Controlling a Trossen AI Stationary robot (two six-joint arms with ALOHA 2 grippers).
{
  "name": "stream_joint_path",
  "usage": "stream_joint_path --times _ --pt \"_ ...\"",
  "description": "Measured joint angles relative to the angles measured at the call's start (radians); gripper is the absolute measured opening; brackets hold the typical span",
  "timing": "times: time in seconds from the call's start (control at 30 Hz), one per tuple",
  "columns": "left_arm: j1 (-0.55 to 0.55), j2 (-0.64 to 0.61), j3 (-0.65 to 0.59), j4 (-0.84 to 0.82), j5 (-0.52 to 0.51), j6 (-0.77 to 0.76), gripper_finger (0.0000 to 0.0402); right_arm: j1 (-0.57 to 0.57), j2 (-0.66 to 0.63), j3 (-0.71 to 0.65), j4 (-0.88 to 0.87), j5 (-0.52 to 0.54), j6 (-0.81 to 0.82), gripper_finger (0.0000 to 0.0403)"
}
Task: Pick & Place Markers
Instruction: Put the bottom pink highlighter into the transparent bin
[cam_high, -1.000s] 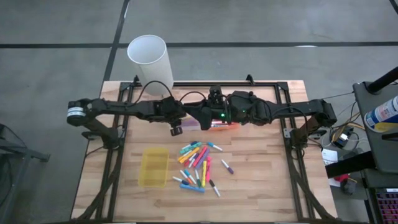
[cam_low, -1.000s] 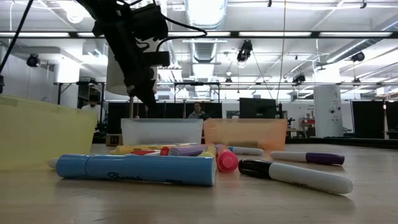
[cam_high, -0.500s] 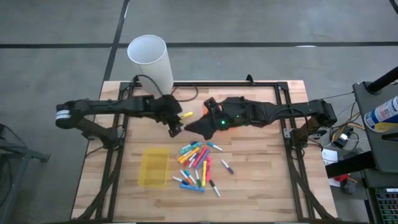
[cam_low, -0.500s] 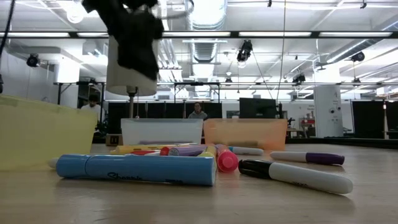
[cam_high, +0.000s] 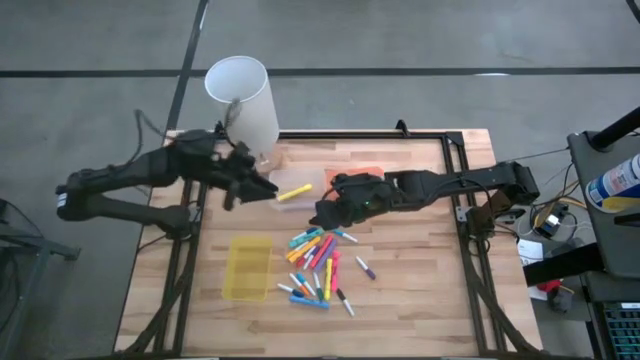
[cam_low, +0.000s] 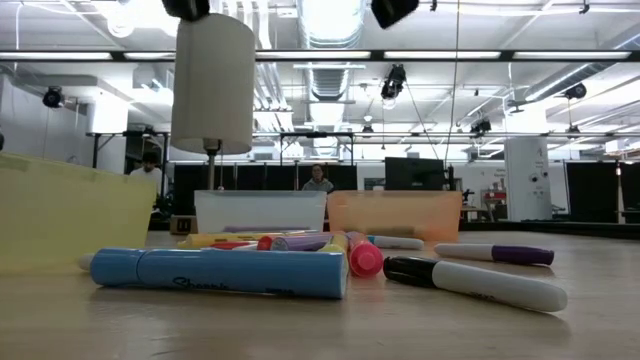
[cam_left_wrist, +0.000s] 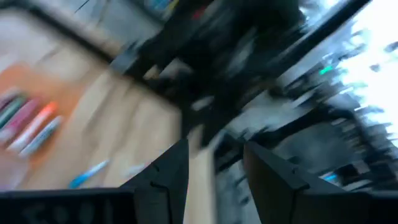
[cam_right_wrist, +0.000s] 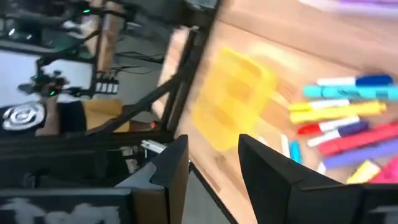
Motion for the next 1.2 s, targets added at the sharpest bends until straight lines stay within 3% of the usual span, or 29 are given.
stream_joint_path --times 0.33,0.83,1.2 --pt "-0.022 -0.107 -0.001 0.330 0.005 -0.119 0.0147 0.000 0.143 -0.004 -0.178 -0.044 0.053 0.0134" --pt "-0.027 -0.120 -0.013 0.324 0.005 -0.164 0.0147 0.016 0.378 0.001 -0.280 -0.220 0.061 0.0134" --pt "-0.027 -0.119 -0.013 0.319 0.008 -0.163 0.0147 0.013 0.424 -0.003 -0.332 -0.183 0.032 0.0134"
